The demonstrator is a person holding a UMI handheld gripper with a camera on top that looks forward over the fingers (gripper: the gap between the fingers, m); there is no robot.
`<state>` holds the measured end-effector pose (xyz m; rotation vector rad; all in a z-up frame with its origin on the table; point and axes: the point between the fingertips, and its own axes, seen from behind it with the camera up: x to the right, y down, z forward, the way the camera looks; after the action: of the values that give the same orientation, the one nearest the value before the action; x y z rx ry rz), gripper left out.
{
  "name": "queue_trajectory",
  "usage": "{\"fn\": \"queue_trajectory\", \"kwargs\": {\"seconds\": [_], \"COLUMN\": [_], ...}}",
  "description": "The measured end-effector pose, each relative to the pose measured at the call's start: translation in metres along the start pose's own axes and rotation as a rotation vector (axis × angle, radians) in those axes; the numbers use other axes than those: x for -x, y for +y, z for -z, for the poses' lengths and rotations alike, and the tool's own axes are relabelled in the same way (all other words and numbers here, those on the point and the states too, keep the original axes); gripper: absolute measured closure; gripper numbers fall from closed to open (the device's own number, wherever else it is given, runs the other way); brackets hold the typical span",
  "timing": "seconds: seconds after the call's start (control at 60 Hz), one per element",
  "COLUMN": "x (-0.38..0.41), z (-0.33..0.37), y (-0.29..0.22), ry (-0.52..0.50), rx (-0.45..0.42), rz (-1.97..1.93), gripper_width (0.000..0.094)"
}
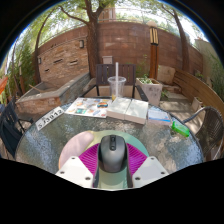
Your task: Arrange mouse
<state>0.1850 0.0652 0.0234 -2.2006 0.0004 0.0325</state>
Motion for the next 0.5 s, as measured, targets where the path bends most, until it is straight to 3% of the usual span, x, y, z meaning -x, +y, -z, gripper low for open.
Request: {"fn": "queue_trajectory", "kwargs": {"seconds": [0.117, 0.217, 0.233, 0.283, 0.35, 0.5], "x": [0.014, 0.006, 0.011, 0.01, 0.007, 0.016], "z": [-0.018, 0.003, 0.007, 0.028, 0.063, 0.146], "y": [0.028, 0.009, 0.01, 0.001, -0.012, -0.023], "ry": [-0.013, 0.031, 0.038, 0.064, 0.099, 0.139], "rx": [0.067, 0.045, 0.038, 0.024, 0.027, 0.044], "rz": [0.004, 0.035, 0.04, 0.053, 0.057, 0.046], "gripper_width": [0.0405, 0.0083, 0.0066, 0.0102, 0.0066, 0.0079]}}
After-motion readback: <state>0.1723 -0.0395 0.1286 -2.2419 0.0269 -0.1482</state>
